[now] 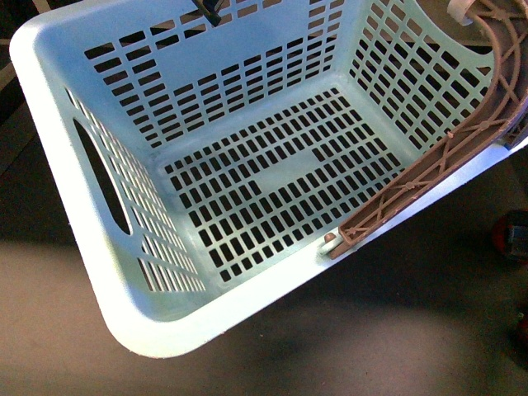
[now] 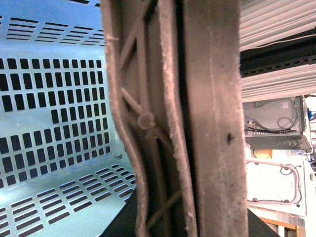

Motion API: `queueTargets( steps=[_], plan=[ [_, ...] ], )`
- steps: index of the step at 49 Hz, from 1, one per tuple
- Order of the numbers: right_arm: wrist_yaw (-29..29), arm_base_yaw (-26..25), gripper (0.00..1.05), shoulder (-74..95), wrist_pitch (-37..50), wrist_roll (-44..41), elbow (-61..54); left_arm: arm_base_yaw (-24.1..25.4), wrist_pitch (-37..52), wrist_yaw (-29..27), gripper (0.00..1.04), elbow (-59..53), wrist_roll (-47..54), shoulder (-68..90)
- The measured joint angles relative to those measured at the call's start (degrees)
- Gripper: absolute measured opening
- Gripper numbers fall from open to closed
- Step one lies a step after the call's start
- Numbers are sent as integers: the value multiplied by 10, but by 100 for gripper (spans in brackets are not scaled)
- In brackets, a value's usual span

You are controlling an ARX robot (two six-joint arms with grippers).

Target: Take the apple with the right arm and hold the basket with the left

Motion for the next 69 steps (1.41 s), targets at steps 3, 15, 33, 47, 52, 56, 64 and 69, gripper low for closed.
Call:
queueTargets(
  steps=[3, 15, 33, 47, 52, 56, 64, 69],
  plan=[
    [4, 2, 96, 7, -6, 0, 16, 0, 0, 0, 16, 0, 0, 0],
    [6, 9, 96, 33, -38, 15, 85, 0, 0, 0, 16, 0, 0, 0],
    [17, 8, 96, 75, -55, 37, 129, 0, 0, 0, 16, 0, 0, 0],
    [16, 0, 96, 90, -63, 48, 144, 0, 0, 0, 16, 0, 0, 0],
    [16, -3, 95, 97, -66, 50, 146, 0, 0, 0, 16, 0, 0, 0],
    [16, -5, 83, 101, -66, 50, 147, 0, 0, 0, 16, 0, 0, 0],
    [11, -9, 80, 98, -59, 50, 139, 0, 0, 0, 16, 0, 0, 0],
    [-2, -16, 80, 74, -48, 50, 106, 0, 0, 0, 16, 0, 0, 0]
  ],
)
